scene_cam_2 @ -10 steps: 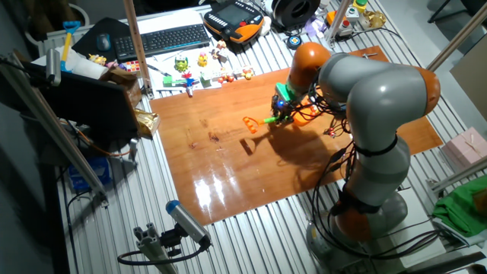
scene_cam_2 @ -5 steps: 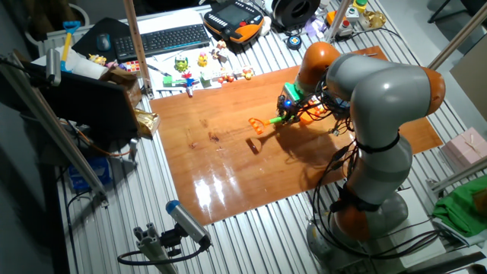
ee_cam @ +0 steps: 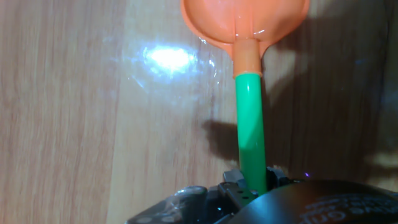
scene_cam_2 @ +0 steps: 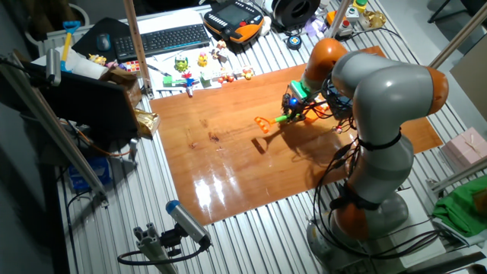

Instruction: Use a shovel to scoop up an object

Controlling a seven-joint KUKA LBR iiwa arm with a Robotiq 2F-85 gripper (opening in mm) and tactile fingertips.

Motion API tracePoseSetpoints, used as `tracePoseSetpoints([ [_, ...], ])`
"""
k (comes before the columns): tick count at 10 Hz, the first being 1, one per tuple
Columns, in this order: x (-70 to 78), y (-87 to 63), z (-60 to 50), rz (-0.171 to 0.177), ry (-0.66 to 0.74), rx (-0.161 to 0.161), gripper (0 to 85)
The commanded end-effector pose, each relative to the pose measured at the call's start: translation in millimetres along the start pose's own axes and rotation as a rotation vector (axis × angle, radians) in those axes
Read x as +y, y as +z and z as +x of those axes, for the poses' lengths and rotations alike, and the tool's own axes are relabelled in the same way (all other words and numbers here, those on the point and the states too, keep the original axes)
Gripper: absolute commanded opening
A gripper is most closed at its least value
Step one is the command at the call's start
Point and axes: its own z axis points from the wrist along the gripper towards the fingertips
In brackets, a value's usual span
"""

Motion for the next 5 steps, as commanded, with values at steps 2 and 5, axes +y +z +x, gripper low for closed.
tracePoseSetpoints([
  [2, -1.7, -0.6, -5.5, -0.001, -0.010, 0.003, 0.7],
  [5, -5.1, 2.7, -12.5, -0.004, -0.027, 0.016, 0.7],
])
